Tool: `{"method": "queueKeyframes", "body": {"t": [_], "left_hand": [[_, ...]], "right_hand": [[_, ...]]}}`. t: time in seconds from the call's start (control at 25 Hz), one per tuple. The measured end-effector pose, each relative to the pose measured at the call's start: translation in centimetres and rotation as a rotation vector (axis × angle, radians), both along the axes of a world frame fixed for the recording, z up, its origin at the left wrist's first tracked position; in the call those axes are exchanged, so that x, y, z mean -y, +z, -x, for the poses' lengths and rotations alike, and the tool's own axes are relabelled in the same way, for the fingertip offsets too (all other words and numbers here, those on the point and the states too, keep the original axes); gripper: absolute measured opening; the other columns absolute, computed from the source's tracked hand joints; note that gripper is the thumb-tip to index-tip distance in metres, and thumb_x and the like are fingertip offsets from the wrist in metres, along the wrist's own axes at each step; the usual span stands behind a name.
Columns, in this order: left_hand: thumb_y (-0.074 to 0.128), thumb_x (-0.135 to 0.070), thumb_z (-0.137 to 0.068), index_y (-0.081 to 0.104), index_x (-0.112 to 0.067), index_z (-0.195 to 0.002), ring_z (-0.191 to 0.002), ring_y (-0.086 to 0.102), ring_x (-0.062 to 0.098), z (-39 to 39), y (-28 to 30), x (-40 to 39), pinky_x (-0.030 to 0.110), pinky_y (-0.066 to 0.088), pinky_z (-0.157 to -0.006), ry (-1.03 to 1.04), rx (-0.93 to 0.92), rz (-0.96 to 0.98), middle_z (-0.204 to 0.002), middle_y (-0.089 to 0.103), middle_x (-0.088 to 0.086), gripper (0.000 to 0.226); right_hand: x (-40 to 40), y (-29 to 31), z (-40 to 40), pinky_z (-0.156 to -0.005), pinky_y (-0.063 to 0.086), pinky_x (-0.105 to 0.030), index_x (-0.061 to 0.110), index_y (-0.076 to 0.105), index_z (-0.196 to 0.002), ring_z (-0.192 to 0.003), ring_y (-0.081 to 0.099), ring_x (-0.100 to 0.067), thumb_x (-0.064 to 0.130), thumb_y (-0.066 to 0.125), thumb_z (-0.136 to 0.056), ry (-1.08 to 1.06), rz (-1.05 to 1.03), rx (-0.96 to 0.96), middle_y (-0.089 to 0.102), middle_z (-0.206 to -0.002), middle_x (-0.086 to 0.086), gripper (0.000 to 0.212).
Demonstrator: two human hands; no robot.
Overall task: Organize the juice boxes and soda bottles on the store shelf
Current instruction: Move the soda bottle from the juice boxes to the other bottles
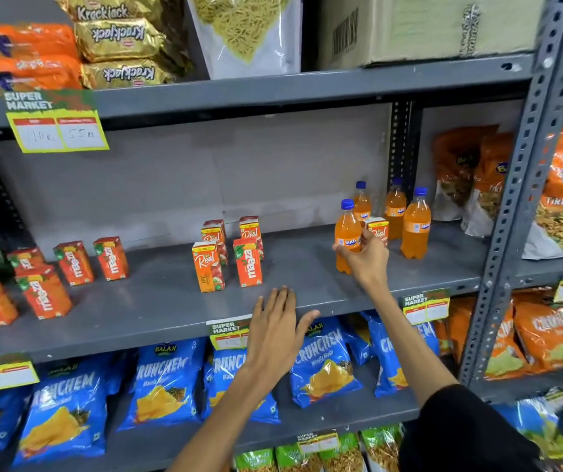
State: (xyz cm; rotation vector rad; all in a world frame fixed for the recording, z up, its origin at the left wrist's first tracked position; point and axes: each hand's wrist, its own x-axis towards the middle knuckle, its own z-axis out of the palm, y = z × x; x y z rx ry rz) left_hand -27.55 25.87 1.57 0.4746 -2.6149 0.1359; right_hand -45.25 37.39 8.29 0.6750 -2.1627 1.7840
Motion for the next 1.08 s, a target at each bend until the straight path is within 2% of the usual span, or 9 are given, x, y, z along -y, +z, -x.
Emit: {"method": "queueKeyframes", "body": {"t": [0.08, 0.24, 0.36, 0.44, 0.52, 0.64, 0.76, 0.88, 1.08], "left_hand": [[0.015, -0.066, -0.101, 0.049, -0.008, -0.145, -0.14, 0.046, 0.027, -0.1, -0.3, 0.1, 0.047, 0.034, -0.118, 0.002, -0.004, 0.012, -0.149, 0.053, 0.01, 0.081], [0.018, -0.066, -0.101, 0.054, -0.008, -0.141, -0.136, 0.051, 0.027, -0.1, -0.5, 0.1, 0.047, 0.039, -0.114, 0.019, -0.012, 0.025, -0.145, 0.058, 0.009, 0.079], [0.019, -0.065, -0.101, 0.056, -0.008, -0.139, -0.134, 0.053, 0.027, 0.0, -0.6, 0.1, 0.047, 0.041, -0.113, 0.026, -0.02, 0.025, -0.143, 0.06, 0.009, 0.079], [0.017, -0.065, -0.101, 0.054, -0.008, -0.141, -0.137, 0.051, 0.026, -0.1, -0.6, 0.2, 0.046, 0.039, -0.115, 0.017, -0.022, 0.029, -0.145, 0.058, 0.009, 0.079], [0.014, -0.066, -0.1, 0.05, -0.01, -0.145, -0.14, 0.047, 0.025, -0.2, -0.5, 0.4, 0.045, 0.036, -0.117, -0.008, -0.027, 0.02, -0.149, 0.054, 0.008, 0.08], [0.014, -0.065, -0.099, 0.048, -0.011, -0.146, -0.141, 0.045, 0.023, -0.9, -0.4, 1.0, 0.044, 0.034, -0.119, -0.034, -0.047, -0.014, -0.15, 0.053, 0.006, 0.08], [0.022, -0.059, -0.101, 0.056, -0.01, -0.14, -0.135, 0.052, 0.022, -2.6, -0.9, 2.6, 0.046, 0.04, -0.114, 0.004, -0.066, 0.002, -0.143, 0.06, 0.006, 0.071], [0.03, -0.054, -0.101, 0.061, -0.01, -0.135, -0.129, 0.057, 0.023, -4.6, -1.4, 4.9, 0.046, 0.043, -0.111, 0.055, -0.097, 0.001, -0.137, 0.064, 0.006, 0.063], [0.026, -0.059, -0.101, 0.054, -0.014, -0.138, -0.129, 0.053, 0.024, -7.7, -1.1, 8.2, 0.045, 0.038, -0.114, 0.147, -0.098, -0.008, -0.138, 0.06, 0.004, 0.065]], "right_hand": [[0.5, -0.1, 0.4, -0.092, 0.053, -0.036, 0.013, 0.063, -0.119, -0.096, 0.067, -0.018, 0.028, 0.079, -0.078, -0.015, -0.006, 0.005, 0.073, -0.109, -0.006, 0.046], [0.9, 0.1, 0.5, -0.086, 0.042, -0.026, 0.009, 0.058, -0.128, -0.102, 0.06, -0.015, 0.027, 0.076, -0.083, -0.047, -0.041, 0.016, 0.068, -0.115, -0.008, 0.051], [0.6, -0.4, -0.4, -0.081, 0.038, -0.023, 0.009, 0.057, -0.124, -0.102, 0.061, -0.018, 0.029, 0.075, -0.084, -0.059, -0.072, 0.016, 0.068, -0.113, -0.009, 0.048], [0.1, -1.5, -1.5, -0.084, 0.037, -0.024, 0.011, 0.05, -0.13, -0.106, 0.057, -0.018, 0.028, 0.073, -0.086, -0.058, -0.098, 0.047, 0.064, -0.118, -0.009, 0.052], [-0.4, -2.7, -3.2, -0.083, 0.04, -0.026, 0.014, 0.043, -0.136, -0.108, 0.059, -0.023, 0.028, 0.068, -0.09, -0.083, -0.15, 0.06, 0.062, -0.118, -0.009, 0.054], [-0.4, -3.9, -6.4, -0.08, 0.045, -0.025, 0.012, 0.037, -0.148, -0.099, 0.062, -0.019, 0.024, 0.062, -0.095, -0.108, -0.166, -0.001, 0.066, -0.115, -0.008, 0.059], [1.7, -4.1, -8.7, -0.096, 0.049, -0.027, 0.008, 0.047, -0.144, -0.119, 0.063, -0.023, 0.022, 0.064, -0.094, 0.049, -0.048, 0.028, 0.064, -0.131, -0.011, 0.055], [5.7, -3.3, -8.8, -0.097, 0.051, -0.025, 0.007, 0.055, -0.136, -0.118, 0.063, -0.017, 0.021, 0.071, -0.088, 0.232, 0.002, 0.126, 0.064, -0.132, -0.01, 0.052], [12.0, -1.9, -8.1, -0.104, 0.045, -0.033, 0.001, 0.047, -0.138, -0.13, 0.053, -0.025, 0.011, 0.073, -0.085, 0.467, -0.068, 0.2, 0.057, -0.138, -0.012, 0.06]]}}
